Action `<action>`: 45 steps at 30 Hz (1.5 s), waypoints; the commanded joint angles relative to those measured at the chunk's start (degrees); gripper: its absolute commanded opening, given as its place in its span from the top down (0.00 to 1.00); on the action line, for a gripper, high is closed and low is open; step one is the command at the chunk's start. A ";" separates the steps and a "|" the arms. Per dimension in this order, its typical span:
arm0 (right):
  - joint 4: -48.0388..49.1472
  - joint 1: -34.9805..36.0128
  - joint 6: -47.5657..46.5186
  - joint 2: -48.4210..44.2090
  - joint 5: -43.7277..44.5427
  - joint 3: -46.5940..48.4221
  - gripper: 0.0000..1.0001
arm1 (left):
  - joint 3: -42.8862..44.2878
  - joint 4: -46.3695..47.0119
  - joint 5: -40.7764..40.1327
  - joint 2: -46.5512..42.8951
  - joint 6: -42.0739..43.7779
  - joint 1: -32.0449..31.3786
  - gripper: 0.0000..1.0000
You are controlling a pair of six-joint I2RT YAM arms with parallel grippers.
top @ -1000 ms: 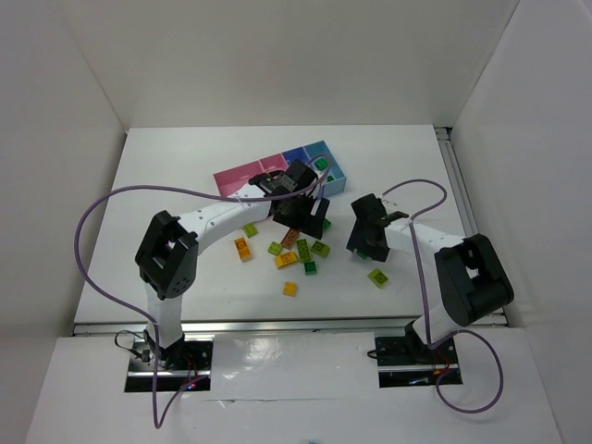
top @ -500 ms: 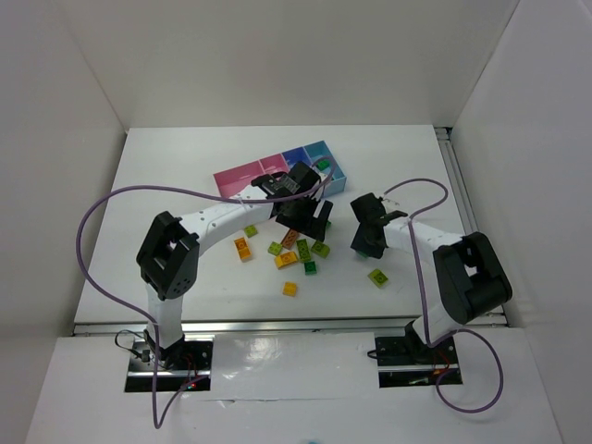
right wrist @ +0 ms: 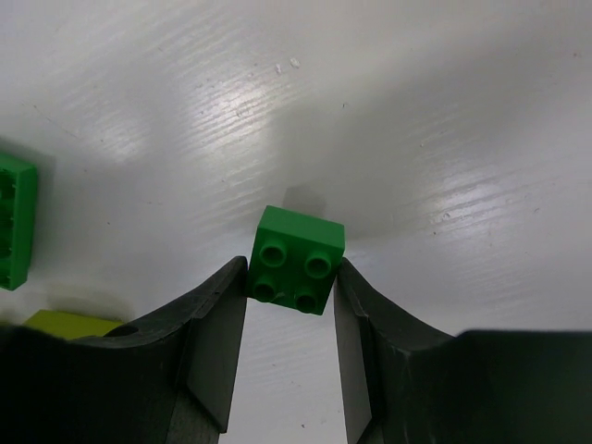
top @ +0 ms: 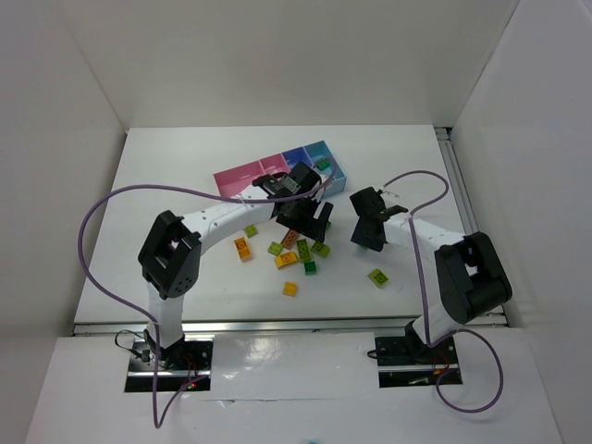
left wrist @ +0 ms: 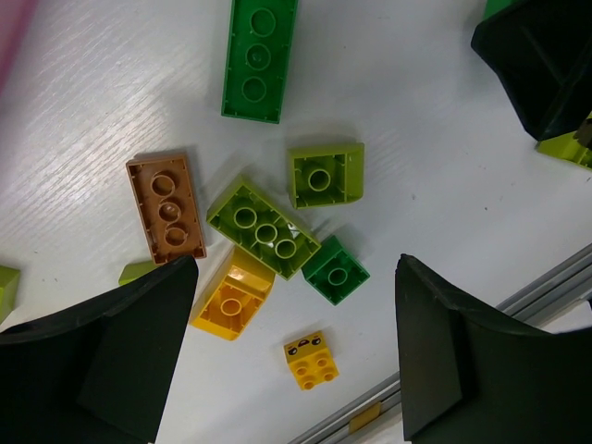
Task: Sort the legos into containers by color
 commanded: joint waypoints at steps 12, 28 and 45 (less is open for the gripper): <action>-1.25 0.37 -0.82 -1.54 2.65 3.72 0.70 | 2.13 0.21 2.07 0.62 1.16 -0.19 0.12; -1.78 0.37 -2.48 -3.21 2.65 6.88 0.70 | -0.77 2.05 1.54 -1.76 1.16 -0.19 0.12; 2.35 0.37 -12.50 20.33 1.78 41.92 0.70 | -11.06 3.63 -1.00 -11.50 0.10 4.02 0.10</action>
